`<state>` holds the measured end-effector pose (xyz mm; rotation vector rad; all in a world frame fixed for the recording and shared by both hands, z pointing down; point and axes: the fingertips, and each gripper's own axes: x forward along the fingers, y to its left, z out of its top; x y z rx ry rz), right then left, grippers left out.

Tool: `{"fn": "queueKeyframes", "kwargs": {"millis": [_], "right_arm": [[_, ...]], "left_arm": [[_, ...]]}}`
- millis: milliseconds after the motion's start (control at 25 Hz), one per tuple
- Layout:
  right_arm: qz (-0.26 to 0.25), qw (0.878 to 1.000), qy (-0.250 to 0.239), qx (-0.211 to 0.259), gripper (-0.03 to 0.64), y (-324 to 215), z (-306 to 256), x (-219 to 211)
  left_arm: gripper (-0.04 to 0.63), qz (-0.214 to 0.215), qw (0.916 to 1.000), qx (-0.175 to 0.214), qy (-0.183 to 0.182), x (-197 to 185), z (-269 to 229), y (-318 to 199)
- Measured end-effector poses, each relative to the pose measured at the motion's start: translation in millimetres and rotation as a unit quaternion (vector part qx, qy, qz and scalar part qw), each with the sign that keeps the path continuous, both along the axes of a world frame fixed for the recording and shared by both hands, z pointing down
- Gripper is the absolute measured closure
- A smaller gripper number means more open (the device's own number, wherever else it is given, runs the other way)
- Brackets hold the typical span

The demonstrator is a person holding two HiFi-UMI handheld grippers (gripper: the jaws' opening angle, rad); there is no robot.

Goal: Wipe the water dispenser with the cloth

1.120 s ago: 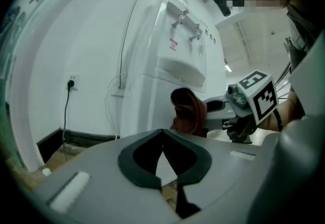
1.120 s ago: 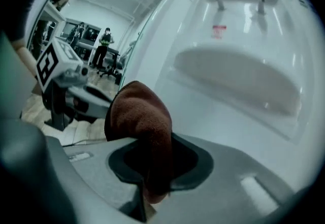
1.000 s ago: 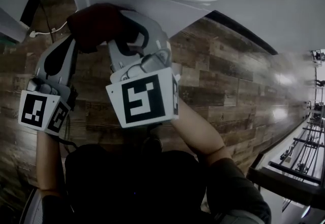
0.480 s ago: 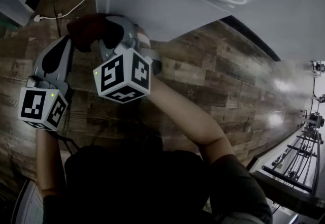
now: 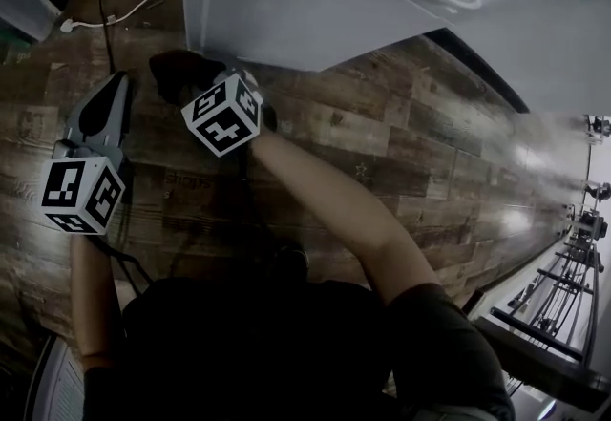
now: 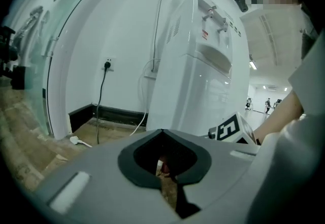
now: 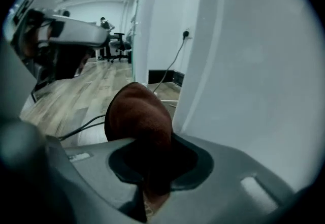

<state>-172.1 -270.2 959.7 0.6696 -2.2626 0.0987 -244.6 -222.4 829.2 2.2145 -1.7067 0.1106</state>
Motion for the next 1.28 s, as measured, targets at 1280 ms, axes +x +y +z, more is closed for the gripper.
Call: {"fn": "queueKeyframes", "kwargs": {"millis": [1280], "right_arm": [[0.212,0.951,-0.203,-0.099,0.549,-14.2,-412.4,-4.9]], "left_arm": [[0.575,-0.038,0.9985,-0.039,0.008,-24.4,-334.1,26.4]]}}
